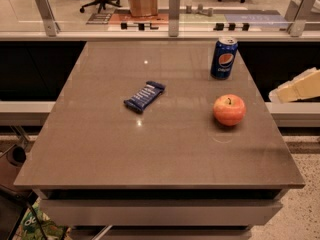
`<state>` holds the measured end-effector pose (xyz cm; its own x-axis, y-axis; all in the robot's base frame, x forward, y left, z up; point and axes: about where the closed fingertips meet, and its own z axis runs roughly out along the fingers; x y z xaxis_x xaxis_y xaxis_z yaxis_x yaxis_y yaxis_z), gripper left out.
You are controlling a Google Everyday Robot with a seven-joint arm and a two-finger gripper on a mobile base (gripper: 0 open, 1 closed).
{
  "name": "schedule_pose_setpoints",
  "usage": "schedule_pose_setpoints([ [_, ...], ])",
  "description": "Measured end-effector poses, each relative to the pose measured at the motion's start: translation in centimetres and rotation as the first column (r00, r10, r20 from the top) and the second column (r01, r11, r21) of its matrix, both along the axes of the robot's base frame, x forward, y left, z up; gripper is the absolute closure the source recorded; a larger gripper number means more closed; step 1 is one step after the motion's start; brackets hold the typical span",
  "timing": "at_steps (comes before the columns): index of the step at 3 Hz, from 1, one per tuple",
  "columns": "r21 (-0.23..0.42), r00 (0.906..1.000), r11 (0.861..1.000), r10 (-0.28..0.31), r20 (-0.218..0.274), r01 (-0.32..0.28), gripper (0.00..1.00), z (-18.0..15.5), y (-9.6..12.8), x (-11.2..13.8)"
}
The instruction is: Pick pepsi can
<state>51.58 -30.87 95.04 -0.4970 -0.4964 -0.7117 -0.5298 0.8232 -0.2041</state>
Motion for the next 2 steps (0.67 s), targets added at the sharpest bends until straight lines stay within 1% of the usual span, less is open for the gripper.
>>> schedule_pose_setpoints([
  [1, 0.072, 0.9979, 0.997, 0.007, 0.064, -0.012, 0.0, -0.4, 1.1, 2.4],
  [2, 0.13, 0.9923, 0.991, 0.014, 0.123, -0.03, 0.0, -0.3, 2.3, 4.6],
])
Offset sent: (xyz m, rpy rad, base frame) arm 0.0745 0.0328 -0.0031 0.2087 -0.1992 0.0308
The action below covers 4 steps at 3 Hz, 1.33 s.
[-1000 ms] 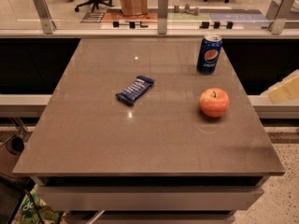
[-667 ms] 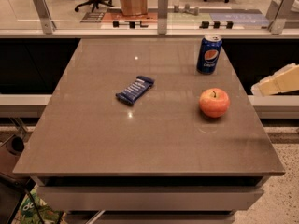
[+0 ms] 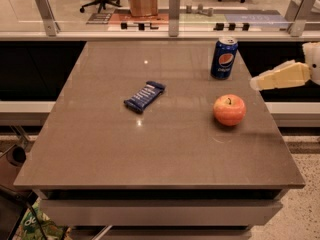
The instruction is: Pick pepsi can
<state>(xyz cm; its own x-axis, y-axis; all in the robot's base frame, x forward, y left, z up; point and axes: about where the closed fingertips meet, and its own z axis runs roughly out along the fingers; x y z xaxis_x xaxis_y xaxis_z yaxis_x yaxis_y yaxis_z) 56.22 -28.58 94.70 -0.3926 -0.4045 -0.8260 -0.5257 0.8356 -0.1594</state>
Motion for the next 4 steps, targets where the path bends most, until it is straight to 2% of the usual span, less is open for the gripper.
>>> schedule_pose_setpoints([
  [2, 0.106, 0.9946, 0.994, 0.005, 0.104, -0.016, 0.0, -1.1, 3.1, 4.5],
  [4, 0.198, 0.9861, 0.979, 0.014, 0.166, -0.048, 0.0, -3.9, 5.3, 9.7],
])
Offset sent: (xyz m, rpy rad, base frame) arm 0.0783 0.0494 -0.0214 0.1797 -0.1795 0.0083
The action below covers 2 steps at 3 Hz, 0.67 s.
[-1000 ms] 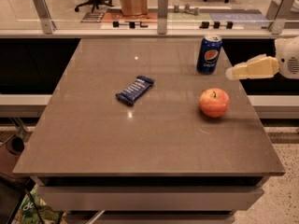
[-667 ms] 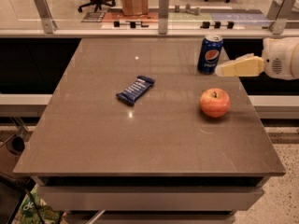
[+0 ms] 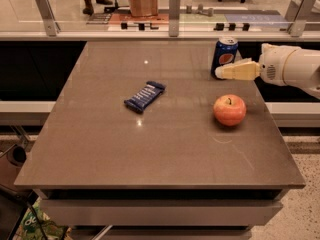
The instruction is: Pick pepsi can
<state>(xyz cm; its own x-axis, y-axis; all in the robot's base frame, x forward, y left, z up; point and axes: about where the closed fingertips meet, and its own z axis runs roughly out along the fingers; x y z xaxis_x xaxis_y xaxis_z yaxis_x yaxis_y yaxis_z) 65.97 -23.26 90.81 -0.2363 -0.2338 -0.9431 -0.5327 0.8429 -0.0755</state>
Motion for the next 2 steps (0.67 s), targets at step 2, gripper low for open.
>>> schedule_pose_setpoints([
  [2, 0.024, 0.999, 0.999, 0.022, 0.038, -0.023, 0.0, -1.8, 0.4, 4.6],
])
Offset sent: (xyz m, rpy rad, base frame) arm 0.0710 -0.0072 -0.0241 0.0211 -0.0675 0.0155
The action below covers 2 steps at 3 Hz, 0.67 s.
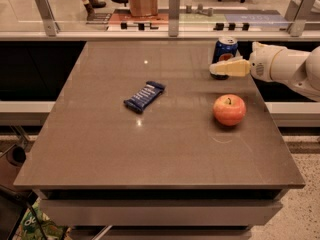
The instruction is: Pick pepsi can
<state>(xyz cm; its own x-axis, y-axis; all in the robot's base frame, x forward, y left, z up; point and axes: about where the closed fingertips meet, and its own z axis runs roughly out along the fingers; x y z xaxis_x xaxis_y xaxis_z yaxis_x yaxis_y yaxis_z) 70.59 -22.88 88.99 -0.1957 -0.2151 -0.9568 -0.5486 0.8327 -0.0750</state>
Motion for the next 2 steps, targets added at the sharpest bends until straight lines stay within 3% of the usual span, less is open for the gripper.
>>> schedule_pose_setpoints([
  [2, -0.019, 0.9989, 1.0, -0.004, 0.047, 0.005, 0.0, 0.0, -2.0, 2.4],
])
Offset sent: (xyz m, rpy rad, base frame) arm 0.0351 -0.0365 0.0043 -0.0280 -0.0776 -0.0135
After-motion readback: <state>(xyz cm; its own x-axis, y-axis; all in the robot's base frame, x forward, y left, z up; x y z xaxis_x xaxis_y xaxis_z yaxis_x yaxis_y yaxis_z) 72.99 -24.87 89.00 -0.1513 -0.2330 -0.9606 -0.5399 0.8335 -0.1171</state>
